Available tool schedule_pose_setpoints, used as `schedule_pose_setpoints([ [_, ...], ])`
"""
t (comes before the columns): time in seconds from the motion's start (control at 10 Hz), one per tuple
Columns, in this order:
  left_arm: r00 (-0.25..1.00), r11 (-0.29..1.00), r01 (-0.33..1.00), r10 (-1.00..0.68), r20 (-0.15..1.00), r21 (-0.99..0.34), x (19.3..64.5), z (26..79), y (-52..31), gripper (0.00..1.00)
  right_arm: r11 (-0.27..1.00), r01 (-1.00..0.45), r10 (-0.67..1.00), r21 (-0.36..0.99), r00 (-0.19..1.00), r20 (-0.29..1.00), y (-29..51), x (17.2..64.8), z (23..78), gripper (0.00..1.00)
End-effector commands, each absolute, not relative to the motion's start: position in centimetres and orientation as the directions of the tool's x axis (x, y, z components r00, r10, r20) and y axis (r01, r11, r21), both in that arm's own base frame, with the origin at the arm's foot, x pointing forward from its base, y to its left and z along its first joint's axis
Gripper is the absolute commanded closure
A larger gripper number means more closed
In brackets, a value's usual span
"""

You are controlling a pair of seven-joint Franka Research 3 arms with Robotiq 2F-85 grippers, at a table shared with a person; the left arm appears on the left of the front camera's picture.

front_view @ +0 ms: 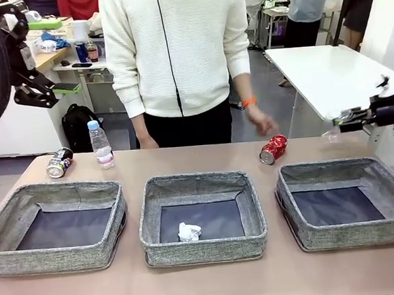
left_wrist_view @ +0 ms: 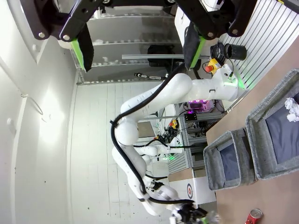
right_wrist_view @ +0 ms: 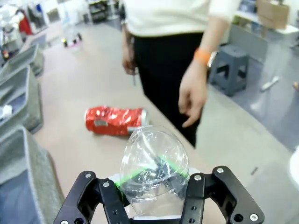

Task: Sort the waste into the appropriate baskets.
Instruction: Pick up the waste item pointed out by the person.

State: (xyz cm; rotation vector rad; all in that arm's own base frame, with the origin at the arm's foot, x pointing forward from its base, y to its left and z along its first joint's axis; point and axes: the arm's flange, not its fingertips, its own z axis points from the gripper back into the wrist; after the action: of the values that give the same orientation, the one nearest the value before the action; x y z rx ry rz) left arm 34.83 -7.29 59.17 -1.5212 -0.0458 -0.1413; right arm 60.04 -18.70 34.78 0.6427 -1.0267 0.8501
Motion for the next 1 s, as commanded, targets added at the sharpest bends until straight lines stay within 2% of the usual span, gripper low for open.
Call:
schedule_pose_setpoints([
  [0.0,0.987,0.048,0.141,-0.081,0.137,-0.989,34.7,59.0,-7.1,0.0,0.653,-0.747,0.346,0.122,0.439,0.829,-17.0,57.3,42.2,1.0],
  [0.1,0.987,0.048,0.141,-0.081,0.137,-0.989,34.7,59.0,-7.1,0.0,0.722,-0.676,0.367,0.151,0.559,0.743,-15.7,56.1,46.5,1.0],
  [0.2,0.987,0.048,0.141,-0.081,0.137,-0.989,34.7,59.0,-7.1,0.0,0.772,-0.625,0.413,0.114,0.63,0.658,-14.1,54.4,49.3,1.0],
  [0.4,0.987,0.048,0.141,-0.081,0.137,-0.989,34.7,59.0,-7.1,0.0,0.725,-0.687,0.556,0.048,0.625,0.548,-10.9,51.3,51.0,1.0],
  [0.5,0.987,0.048,0.141,-0.081,0.137,-0.989,34.7,59.0,-7.1,0.0,0.654,-0.755,0.556,0.044,0.52,0.648,-10.2,50.3,50.1,1.0],
  [0.6,0.987,0.048,0.141,-0.081,0.137,-0.989,34.7,59.0,-7.1,0.0,0.77,-0.638,0.492,-0.011,0.582,0.648,-13.2,53.0,52.2,1.0],
  [0.9,0.987,0.048,0.141,-0.081,0.137,-0.989,34.7,59.0,-7.1,0.0,0.77,-0.638,0.492,-0.011,0.582,0.648,-13.2,53.0,52.2,1.0],
])
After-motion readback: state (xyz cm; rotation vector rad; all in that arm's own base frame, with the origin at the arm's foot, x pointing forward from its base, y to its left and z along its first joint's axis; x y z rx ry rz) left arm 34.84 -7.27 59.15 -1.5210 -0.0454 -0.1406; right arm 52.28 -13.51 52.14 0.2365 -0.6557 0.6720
